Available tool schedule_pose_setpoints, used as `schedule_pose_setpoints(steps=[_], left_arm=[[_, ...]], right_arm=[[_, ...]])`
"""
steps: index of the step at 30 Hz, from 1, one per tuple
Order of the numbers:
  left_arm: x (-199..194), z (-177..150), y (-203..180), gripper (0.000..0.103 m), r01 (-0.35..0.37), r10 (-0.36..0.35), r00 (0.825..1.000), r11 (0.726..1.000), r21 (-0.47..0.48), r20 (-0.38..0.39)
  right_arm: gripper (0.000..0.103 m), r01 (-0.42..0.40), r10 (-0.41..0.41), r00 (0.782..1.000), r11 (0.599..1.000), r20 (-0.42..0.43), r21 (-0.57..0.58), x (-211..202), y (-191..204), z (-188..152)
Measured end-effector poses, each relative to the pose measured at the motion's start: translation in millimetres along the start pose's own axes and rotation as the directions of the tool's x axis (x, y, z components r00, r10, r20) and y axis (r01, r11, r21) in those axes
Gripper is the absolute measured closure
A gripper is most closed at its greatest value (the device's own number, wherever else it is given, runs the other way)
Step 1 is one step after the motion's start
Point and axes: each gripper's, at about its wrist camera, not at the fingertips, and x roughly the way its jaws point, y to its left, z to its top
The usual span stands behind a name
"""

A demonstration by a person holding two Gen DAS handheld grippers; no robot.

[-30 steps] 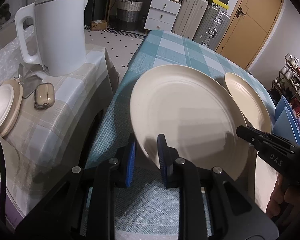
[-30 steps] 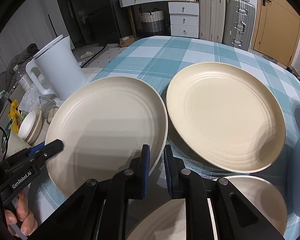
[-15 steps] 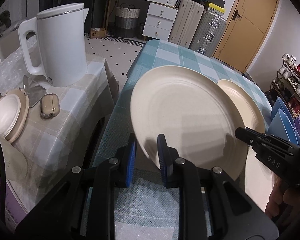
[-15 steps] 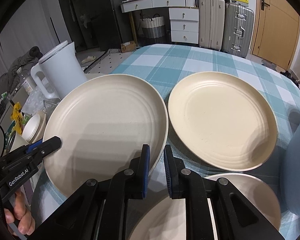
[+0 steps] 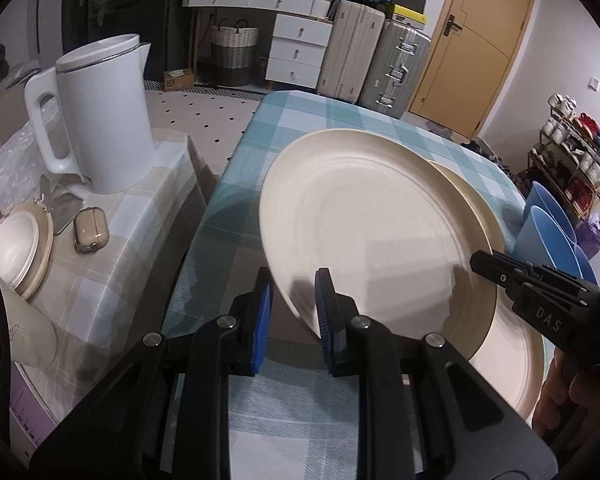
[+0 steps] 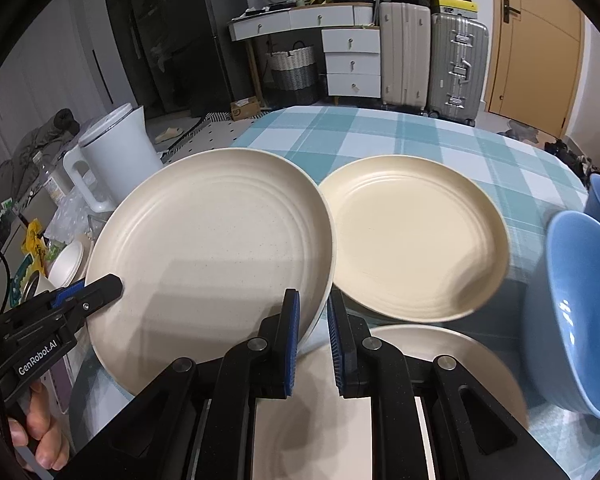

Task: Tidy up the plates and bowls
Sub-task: 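Lift the cream plate with both grippers, tilting it up off the cloth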

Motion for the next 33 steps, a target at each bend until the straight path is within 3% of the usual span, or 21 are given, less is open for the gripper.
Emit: schedule_pose_setpoints(steps=[18,33], left_arm=[[-33.5,-9.5,-66.4,0.084,0.074,-0.072,0.997,0.988,0.135,-0.018],[-29.5,-24.5,-101.5,0.084,0.11,-0.095,0.993,0.967,0.228,-0.075]], right_arm=[[0.088,0.059,-0.063,0.997,0.993,0.038,0.103,-64.9,-43.1,-29.1],[0.088,0.102,-0.109,0.994,0.98,0.029,0.17,-88.1,-69.0,-57.9]])
